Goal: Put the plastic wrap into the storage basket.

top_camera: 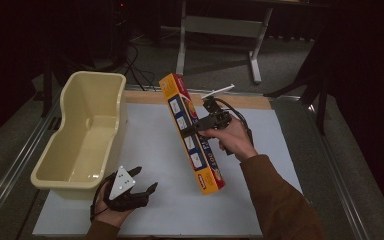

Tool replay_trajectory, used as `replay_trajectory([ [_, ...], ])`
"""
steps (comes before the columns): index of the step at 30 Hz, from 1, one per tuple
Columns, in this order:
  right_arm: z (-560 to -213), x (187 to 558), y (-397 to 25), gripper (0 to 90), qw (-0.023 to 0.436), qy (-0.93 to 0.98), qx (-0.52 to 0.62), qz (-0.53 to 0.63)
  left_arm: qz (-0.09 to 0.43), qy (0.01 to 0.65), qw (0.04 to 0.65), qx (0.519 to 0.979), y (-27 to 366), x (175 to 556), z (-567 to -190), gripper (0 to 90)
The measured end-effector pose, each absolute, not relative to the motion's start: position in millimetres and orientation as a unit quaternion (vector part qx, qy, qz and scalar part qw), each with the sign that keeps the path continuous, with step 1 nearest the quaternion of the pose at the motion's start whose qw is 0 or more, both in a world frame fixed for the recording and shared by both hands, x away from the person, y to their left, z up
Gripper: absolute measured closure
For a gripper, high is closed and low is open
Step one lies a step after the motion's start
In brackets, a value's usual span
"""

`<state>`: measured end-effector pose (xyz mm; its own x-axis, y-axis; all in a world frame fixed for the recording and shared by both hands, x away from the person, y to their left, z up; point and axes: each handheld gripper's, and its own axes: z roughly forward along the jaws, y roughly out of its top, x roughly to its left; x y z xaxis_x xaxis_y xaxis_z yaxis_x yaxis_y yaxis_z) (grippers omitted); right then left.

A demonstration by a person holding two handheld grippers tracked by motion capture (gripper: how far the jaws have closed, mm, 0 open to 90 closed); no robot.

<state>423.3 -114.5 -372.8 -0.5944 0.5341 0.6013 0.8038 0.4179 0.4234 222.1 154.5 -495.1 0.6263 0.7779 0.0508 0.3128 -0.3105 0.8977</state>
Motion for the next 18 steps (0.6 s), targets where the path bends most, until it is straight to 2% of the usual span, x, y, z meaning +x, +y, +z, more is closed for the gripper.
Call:
replay_trajectory([
  [18,-353.6,446.0,-100.2,41.1,0.212,-0.769,-0.445,-0.406,0.247,0.357,0.472,0.767,155.6,222.7,-494.8,27.6],
])
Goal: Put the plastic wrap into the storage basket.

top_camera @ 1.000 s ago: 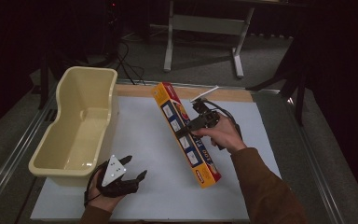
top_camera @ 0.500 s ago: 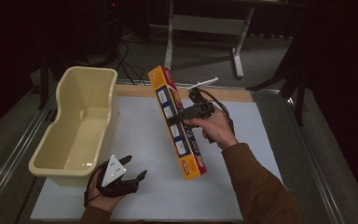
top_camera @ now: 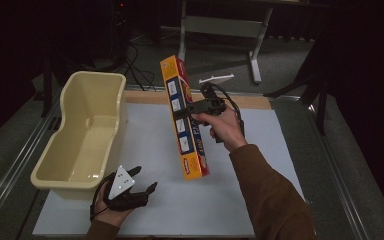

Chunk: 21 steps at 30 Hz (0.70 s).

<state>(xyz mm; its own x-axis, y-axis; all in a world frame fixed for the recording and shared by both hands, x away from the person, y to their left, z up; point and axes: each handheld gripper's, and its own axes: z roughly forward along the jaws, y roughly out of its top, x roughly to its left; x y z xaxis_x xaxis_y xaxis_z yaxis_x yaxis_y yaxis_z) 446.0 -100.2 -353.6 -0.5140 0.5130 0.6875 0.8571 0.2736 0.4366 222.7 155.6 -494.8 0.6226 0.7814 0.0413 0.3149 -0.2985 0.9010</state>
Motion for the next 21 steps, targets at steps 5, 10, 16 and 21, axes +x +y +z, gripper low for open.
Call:
replay_trajectory([
  [5,-346.0,450.9,-95.4,41.1,0.214,-0.763,-0.450,-0.412,0.245,0.358,0.475,0.766,155.9,223.2,-494.6,27.6],
  [10,-337.0,453.9,-88.1,41.1,0.226,-0.749,-0.454,-0.427,0.246,0.355,0.474,0.768,155.0,223.2,-494.6,27.6],
  [16,-328.5,458.3,-78.5,41.2,0.241,-0.729,-0.463,-0.443,0.247,0.355,0.476,0.766,155.2,222.7,-493.9,27.6],
  [21,-326.5,462.0,-72.9,41.2,0.241,-0.722,-0.471,-0.445,0.247,0.358,0.479,0.762,156.5,222.4,-493.5,27.6],
])
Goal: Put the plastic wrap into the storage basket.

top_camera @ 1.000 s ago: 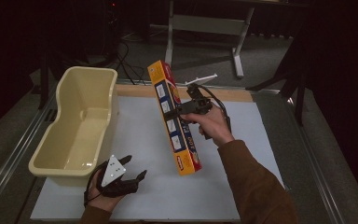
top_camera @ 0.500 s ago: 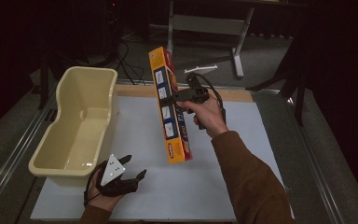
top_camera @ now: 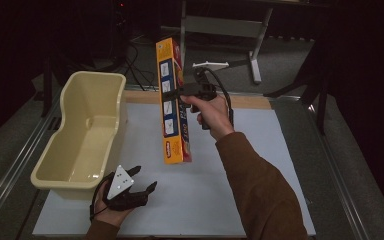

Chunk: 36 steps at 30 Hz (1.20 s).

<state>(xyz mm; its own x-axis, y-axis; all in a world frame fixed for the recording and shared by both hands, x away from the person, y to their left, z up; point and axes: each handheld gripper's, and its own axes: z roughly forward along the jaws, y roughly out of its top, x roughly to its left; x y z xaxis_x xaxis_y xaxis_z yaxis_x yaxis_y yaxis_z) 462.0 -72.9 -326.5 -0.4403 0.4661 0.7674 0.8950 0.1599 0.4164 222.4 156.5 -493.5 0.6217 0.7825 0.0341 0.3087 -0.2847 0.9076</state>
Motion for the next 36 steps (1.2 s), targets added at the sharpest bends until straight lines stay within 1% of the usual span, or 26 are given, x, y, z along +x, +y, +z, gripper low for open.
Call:
replay_trajectory([
  [9,-324.8,463.2,-59.9,41.2,0.248,-0.714,-0.476,-0.449,0.247,0.353,0.477,0.766,155.3,224.3,-494.1,27.6],
  [18,-325.8,464.1,-39.4,41.2,0.267,-0.699,-0.474,-0.464,0.248,0.354,0.480,0.763,155.7,223.3,-493.6,27.6],
  [31,-325.8,464.5,-10.2,41.1,0.253,-0.710,-0.471,-0.457,0.251,0.349,0.479,0.765,153.3,222.3,-494.2,27.6],
  [36,-331.6,469.0,-2.5,41.1,0.263,-0.695,-0.479,-0.467,0.252,0.344,0.479,0.767,151.5,220.9,-494.1,27.6],
])
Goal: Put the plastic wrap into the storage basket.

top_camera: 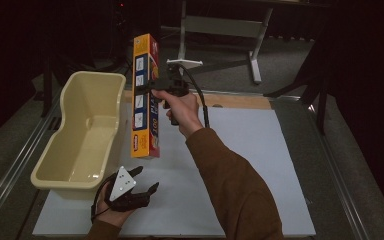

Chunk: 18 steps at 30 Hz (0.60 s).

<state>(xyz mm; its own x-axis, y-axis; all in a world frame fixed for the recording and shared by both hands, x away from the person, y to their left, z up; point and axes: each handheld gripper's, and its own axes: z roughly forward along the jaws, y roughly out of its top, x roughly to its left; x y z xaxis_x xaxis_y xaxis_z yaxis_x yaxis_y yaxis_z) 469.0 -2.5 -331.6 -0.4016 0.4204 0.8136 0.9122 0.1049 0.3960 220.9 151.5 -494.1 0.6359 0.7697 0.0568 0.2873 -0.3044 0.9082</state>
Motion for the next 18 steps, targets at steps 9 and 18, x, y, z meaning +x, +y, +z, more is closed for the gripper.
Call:
replay_trajectory([
  [9,-335.1,471.1,6.3,41.0,0.263,-0.671,-0.495,-0.485,0.254,0.342,0.478,0.768,150.4,220.9,-493.4,27.6],
  [18,-340.4,469.2,19.2,40.9,0.276,-0.657,-0.496,-0.495,0.255,0.336,0.476,0.772,147.0,220.9,-493.8,27.6],
])
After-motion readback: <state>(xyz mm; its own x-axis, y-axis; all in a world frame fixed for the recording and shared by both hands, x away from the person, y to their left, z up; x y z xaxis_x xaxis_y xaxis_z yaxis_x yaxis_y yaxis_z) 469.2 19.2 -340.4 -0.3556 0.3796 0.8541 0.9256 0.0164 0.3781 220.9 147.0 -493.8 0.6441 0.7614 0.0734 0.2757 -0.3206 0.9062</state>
